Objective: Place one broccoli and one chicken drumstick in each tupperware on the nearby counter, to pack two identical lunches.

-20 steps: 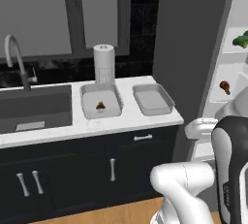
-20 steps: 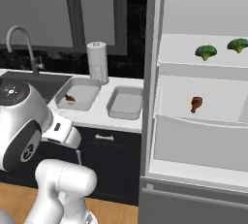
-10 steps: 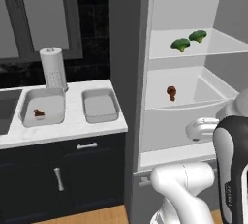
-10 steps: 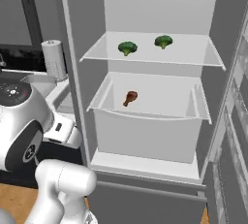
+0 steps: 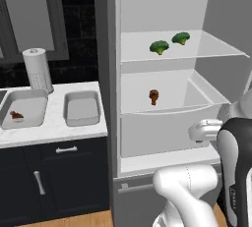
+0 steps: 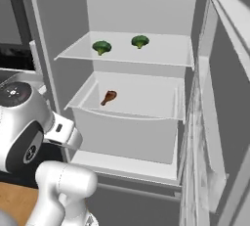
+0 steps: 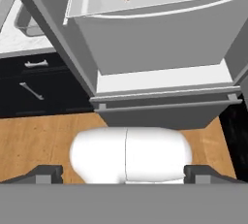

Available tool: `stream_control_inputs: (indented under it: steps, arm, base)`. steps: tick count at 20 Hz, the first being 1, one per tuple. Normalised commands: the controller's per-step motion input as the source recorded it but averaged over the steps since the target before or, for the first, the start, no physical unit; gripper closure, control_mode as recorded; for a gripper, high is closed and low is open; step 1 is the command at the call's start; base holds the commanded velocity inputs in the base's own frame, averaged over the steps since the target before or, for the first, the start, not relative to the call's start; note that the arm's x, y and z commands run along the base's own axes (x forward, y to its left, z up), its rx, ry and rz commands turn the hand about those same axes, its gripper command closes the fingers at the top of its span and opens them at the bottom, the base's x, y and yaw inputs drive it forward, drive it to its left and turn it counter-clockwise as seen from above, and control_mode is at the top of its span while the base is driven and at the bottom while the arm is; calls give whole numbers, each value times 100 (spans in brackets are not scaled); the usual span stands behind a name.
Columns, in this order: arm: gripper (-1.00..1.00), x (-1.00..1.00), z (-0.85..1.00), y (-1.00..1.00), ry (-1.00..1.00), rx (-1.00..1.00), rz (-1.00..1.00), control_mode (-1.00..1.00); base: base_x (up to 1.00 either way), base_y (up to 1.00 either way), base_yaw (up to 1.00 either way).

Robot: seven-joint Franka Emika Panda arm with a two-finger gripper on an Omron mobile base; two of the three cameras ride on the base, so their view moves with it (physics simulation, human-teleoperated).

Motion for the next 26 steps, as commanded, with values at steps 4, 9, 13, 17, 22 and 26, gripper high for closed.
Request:
stream_control_inputs:
  steps: [4, 9, 13, 17, 22, 26]
  arm:
    - [-100, 3, 19, -42, -13, -1, 0, -100]
    - [-100, 32, 43, -28, -22, 0, -17, -100]
    - [-100, 83, 79, -8, -18, 13, -31, -100]
    - [-100, 50, 100, -5, -15, 31, -46, -100]
    - [-100, 6, 93, -32, -1, 57, -25, -100]
    - [-100, 34, 52, -32, 0, 47, -1, -100]
  base:
    - [5, -15, 1]
    - [0, 0, 0]
    - [0, 0, 0]
    - [0, 0, 0]
    - [0, 0, 0]
    - [0, 0, 0]
